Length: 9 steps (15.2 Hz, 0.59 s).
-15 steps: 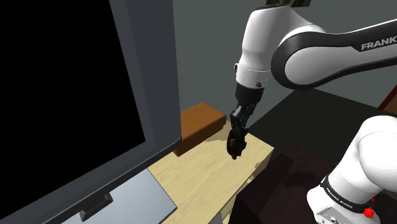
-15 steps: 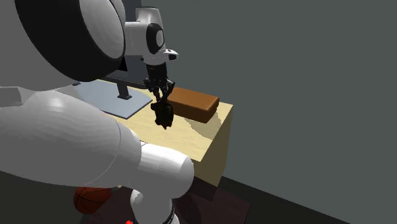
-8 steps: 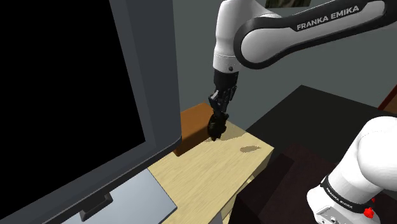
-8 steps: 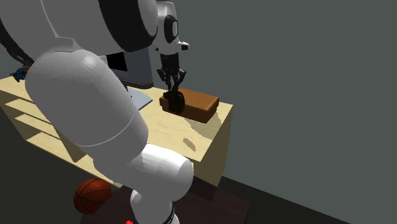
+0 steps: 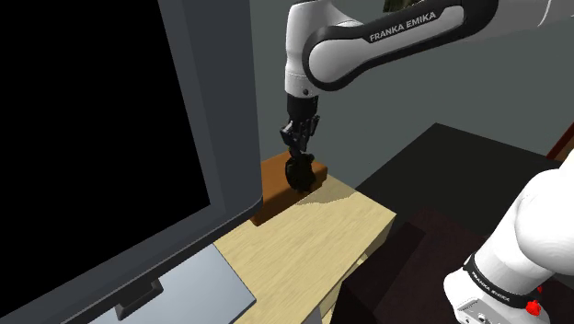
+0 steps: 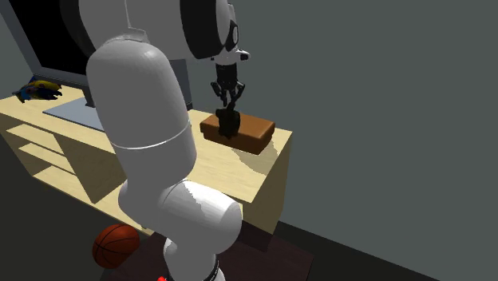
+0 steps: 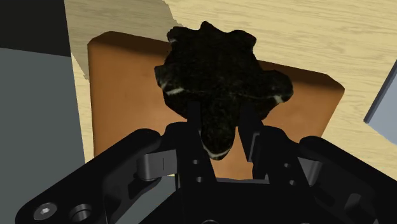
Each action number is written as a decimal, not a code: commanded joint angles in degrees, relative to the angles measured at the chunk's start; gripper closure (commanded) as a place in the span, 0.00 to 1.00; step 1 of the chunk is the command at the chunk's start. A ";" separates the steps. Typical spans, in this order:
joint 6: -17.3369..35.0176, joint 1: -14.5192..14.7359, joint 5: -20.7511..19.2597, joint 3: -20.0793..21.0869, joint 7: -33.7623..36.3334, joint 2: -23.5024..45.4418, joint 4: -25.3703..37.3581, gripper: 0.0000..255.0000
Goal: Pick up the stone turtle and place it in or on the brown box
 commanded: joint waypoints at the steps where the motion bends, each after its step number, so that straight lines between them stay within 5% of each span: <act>1: 1.47 0.01 -0.25 0.05 0.16 0.73 -0.75 1.00; 9: 7.49 0.07 -1.02 0.20 0.81 2.83 -4.77 1.00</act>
